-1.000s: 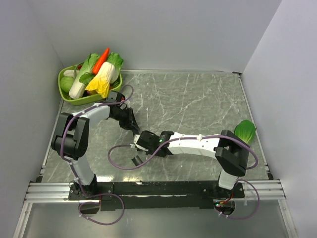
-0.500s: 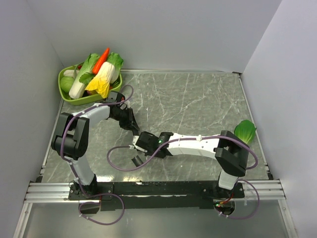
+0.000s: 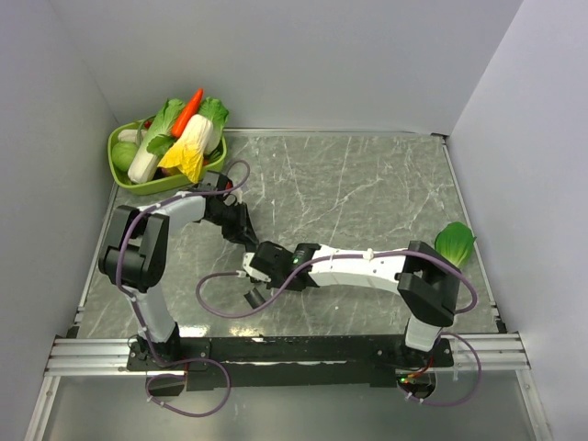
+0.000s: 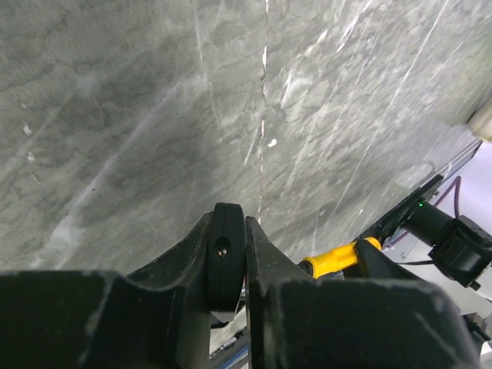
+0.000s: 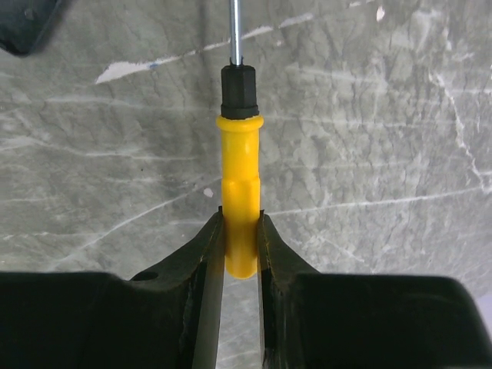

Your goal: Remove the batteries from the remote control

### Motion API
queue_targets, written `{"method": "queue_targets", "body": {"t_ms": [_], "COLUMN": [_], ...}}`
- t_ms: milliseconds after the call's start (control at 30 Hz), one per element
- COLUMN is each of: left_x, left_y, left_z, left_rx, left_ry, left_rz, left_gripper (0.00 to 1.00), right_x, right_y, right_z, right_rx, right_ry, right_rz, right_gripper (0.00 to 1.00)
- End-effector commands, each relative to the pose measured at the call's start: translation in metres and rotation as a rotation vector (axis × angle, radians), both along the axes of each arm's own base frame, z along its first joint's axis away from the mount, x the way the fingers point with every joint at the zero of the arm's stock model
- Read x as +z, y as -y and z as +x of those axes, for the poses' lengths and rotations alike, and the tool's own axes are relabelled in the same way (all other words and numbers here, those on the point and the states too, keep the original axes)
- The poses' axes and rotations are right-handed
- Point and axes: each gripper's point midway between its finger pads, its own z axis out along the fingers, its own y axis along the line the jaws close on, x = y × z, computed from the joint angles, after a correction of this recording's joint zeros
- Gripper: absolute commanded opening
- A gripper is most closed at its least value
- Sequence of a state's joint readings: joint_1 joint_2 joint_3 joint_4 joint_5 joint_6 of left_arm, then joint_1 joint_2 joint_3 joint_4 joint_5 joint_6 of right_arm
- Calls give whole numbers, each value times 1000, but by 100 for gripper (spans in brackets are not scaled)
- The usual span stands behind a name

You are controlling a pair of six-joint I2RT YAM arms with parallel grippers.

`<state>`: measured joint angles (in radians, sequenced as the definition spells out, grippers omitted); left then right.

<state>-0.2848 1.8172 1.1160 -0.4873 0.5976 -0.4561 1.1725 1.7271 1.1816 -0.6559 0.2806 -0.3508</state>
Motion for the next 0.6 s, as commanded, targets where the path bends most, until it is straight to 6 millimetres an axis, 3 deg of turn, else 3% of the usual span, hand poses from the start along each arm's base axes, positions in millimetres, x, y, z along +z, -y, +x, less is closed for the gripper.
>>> {"method": "queue_targets", "body": {"t_ms": [0, 233, 567], "left_x": [3, 0, -7], "left_y": [12, 11, 11], "left_z": [-8, -6, -2], "left_rx": [-31, -7, -15], "left_ry": [-27, -36, -69], "left_rz": [-59, -46, -53], "left_gripper": [1, 1, 1], "right_x": [11, 1, -15], "right_y": [-51, -57, -66], "right_z": [22, 24, 6], "right_rx": [61, 50, 22], "right_ry": [35, 12, -81], "right_rz": [183, 200, 333], "right_gripper": [0, 0, 0]}}
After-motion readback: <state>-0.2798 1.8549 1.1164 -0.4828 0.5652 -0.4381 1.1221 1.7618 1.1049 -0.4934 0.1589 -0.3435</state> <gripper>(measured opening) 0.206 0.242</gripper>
